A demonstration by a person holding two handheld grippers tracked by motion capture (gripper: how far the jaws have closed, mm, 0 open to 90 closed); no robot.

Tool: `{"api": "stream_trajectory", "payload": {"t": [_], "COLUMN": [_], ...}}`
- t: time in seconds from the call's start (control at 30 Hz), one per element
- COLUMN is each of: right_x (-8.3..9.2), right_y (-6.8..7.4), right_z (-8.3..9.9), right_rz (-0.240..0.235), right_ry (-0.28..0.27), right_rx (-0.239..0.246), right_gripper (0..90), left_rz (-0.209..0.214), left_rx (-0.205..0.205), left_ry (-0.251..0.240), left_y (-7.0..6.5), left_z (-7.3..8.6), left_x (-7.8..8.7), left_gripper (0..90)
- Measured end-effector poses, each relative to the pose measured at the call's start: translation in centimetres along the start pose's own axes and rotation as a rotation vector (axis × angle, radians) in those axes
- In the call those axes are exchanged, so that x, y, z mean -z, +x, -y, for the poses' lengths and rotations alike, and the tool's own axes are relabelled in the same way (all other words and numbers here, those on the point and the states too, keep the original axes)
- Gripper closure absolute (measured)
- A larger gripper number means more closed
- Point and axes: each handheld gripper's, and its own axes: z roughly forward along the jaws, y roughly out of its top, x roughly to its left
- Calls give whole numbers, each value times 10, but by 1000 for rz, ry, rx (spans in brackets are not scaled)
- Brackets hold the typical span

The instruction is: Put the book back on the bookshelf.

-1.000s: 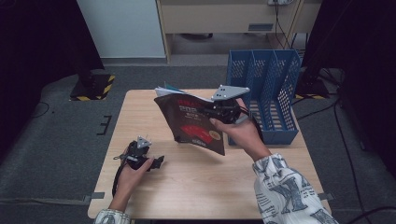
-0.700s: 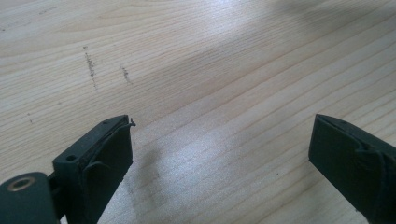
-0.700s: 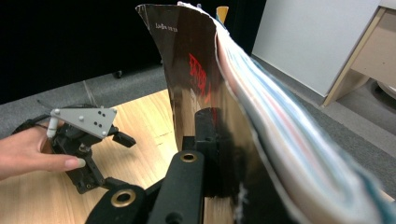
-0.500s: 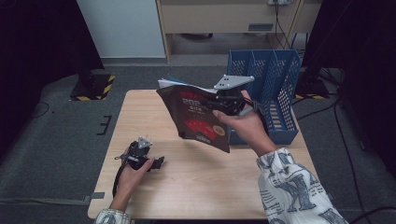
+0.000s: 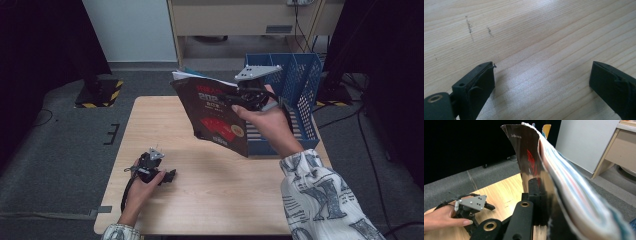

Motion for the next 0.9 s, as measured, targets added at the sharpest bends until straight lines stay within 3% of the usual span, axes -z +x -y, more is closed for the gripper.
{"api": "stream_trajectory", "payload": {"t": [0.37,0.67,0.9], "right_x": [16,28,36], "right_y": [-12,-22,-28], "right_z": [-13,-15,-15], "right_rz": [38,65,80], "right_ry": [-8,-7,-10], "right_rx": [-7,-18,-26], "right_gripper": [871,871,871], "left_rz": [12,12,10], "left_rx": [19,40,40], "left_ry": [-22,-70,-67], "left_y": [1,3,3], "left_z": [2,7,7], "left_x": [-3,-6,-6], "left_gripper": [37,9,5]}}
